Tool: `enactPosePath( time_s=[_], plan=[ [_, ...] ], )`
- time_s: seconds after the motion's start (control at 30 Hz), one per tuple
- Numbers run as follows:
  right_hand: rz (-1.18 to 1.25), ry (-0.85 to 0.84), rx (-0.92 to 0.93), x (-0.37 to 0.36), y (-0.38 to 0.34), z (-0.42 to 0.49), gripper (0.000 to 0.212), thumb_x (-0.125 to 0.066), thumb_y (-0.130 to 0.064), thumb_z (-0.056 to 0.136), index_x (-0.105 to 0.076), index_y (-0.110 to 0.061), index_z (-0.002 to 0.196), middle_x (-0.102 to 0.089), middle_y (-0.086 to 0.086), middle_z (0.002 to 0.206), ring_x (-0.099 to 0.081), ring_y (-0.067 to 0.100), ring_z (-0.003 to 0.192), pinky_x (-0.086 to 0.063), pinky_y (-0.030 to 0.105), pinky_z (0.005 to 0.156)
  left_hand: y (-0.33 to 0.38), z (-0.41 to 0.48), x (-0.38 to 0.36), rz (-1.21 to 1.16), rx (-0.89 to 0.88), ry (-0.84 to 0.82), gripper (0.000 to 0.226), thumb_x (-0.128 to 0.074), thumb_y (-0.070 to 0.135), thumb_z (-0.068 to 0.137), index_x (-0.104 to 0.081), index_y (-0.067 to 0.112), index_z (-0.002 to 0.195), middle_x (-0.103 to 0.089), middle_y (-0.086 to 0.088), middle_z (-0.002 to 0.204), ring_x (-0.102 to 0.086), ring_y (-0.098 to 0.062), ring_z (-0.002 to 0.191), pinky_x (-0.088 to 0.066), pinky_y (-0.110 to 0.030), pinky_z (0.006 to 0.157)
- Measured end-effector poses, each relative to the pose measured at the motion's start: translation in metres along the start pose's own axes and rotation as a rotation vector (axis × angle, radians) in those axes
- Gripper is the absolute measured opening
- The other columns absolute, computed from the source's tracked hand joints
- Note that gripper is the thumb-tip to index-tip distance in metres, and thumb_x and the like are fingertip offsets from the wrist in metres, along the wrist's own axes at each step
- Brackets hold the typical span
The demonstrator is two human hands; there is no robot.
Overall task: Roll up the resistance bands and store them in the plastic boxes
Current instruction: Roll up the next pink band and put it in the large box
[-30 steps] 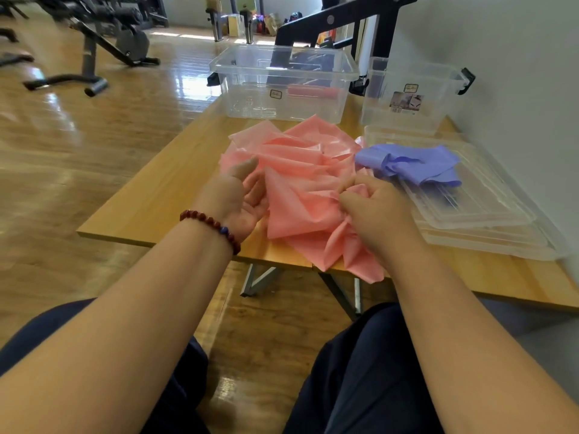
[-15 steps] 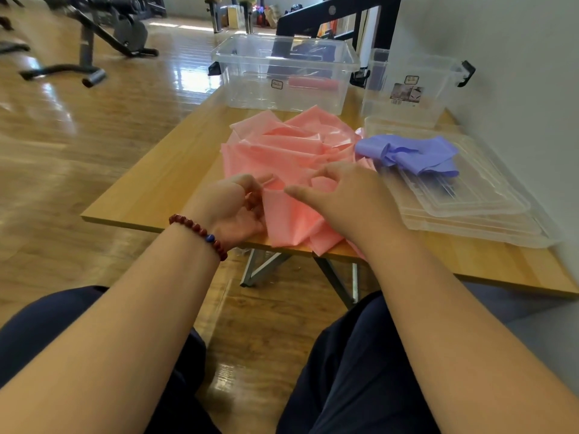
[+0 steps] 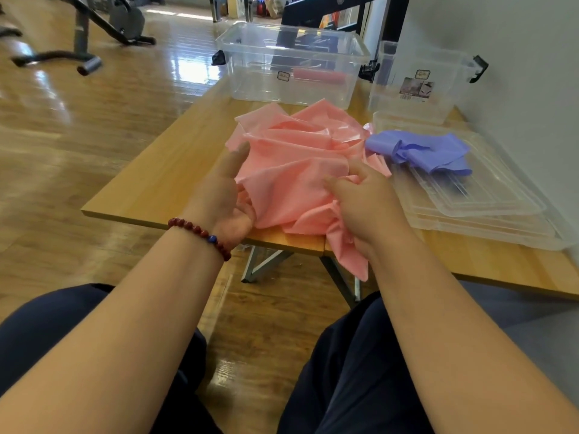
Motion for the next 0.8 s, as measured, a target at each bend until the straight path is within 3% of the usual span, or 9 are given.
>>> enactPosePath(
  time_s=[0.07,0.2,0.3,0.4,0.47,0.53,0.6,0.7,0.8],
  plan=[
    [0.013,0.012,-0.007,0.004,0.002,-0.001,0.027,-0.053,-0.018,0.097,-0.063,-0.035,0.115,-0.065,-0.003,0.099,-0.061,0.016,0.079,-0.058,0.035,0.07,-0.003,0.002,-0.002,0.071,0.064,-0.061,0.04,-0.07,0.029,0.086,-0.06,0.013,0.121,-0.07,-0.011,0.114,-0.07,-0.024,0.096,-0.061,-0.037,0.078],
    [0.017,0.048,-0.012,0.015,0.003,-0.004,0.024,-0.054,-0.008,0.087,-0.073,-0.022,0.087,-0.066,0.001,0.09,-0.056,0.021,0.077,-0.047,0.038,0.067,0.006,0.004,-0.005,0.077,0.001,-0.104,0.035,-0.053,0.012,0.095,-0.057,0.005,0.129,-0.064,-0.017,0.125,-0.064,-0.031,0.112,-0.055,-0.047,0.09],
    [-0.133,0.047,0.045,0.019,0.0,-0.002,0.019,-0.055,-0.012,0.085,-0.063,0.002,0.075,-0.055,0.005,0.072,-0.048,0.016,0.068,-0.041,0.034,0.064,0.012,0.003,-0.005,-0.027,-0.024,-0.092,0.027,-0.047,0.011,0.1,-0.057,0.003,0.124,-0.067,-0.013,0.111,-0.068,-0.025,0.096,-0.059,-0.038,0.078],
    [-0.212,0.078,0.13,0.02,-0.009,-0.003,0.02,-0.06,-0.039,0.09,-0.059,-0.021,0.081,-0.052,-0.004,0.074,-0.048,0.01,0.068,-0.039,0.026,0.064,0.013,0.0,-0.004,-0.007,-0.023,-0.057,0.026,-0.045,0.013,0.102,-0.057,0.003,0.123,-0.07,-0.01,0.099,-0.07,-0.019,0.081,-0.059,-0.029,0.061],
    [-0.287,0.167,0.19,0.028,-0.018,-0.003,0.028,-0.058,-0.056,0.089,-0.056,-0.031,0.099,-0.052,-0.02,0.087,-0.048,-0.002,0.08,-0.034,0.017,0.064,0.016,-0.003,-0.006,0.042,-0.052,-0.07,0.027,-0.043,0.009,0.102,-0.055,0.004,0.126,-0.071,-0.01,0.101,-0.07,-0.019,0.085,-0.061,-0.031,0.066],
    [-0.303,0.232,0.244,0.035,-0.029,-0.001,0.039,-0.058,-0.061,0.088,-0.055,-0.031,0.112,-0.05,-0.025,0.097,-0.048,-0.003,0.088,-0.032,0.014,0.065,0.022,-0.005,-0.007,0.099,-0.095,-0.107,0.032,-0.041,0.006,0.101,-0.052,0.004,0.131,-0.07,-0.014,0.112,-0.07,-0.021,0.092,-0.062,-0.036,0.072],
    [-0.301,0.233,0.253,0.036,-0.037,0.003,0.049,-0.057,-0.06,0.089,-0.057,-0.027,0.125,-0.049,-0.019,0.11,-0.046,0.004,0.099,-0.034,0.02,0.073,0.029,-0.008,-0.011,0.172,-0.157,-0.156,0.037,-0.04,0.003,0.1,-0.05,0.006,0.135,-0.067,-0.017,0.12,-0.068,-0.025,0.099,-0.061,-0.04,0.07],
    [-0.324,0.138,0.237,0.025,-0.045,0.014,0.053,-0.055,-0.061,0.09,-0.062,-0.023,0.126,-0.056,-0.014,0.118,-0.047,0.006,0.105,-0.038,0.024,0.076,0.038,-0.014,-0.018,0.221,-0.218,-0.222,0.042,-0.04,-0.003,0.097,-0.052,0.009,0.135,-0.065,-0.02,0.122,-0.069,-0.03,0.101,-0.059,-0.05,0.077],
    [-0.237,-0.042,0.113,0.001,-0.048,0.021,0.062,-0.052,-0.07,0.086,-0.062,-0.023,0.126,-0.065,-0.004,0.117,-0.06,0.019,0.107,-0.05,0.039,0.093,0.043,-0.021,-0.026,0.276,-0.248,-0.286,0.044,-0.039,-0.005,0.096,-0.053,0.011,0.135,-0.067,-0.02,0.119,-0.07,-0.029,0.094,-0.06,-0.047,0.071]
  ],
)
Point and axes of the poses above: each hand's wrist, its own z-axis towards the middle knuckle, its own x-axis out of the back of the hand, y = z × x, the point moved 8 cm from there along z, towards the middle knuckle
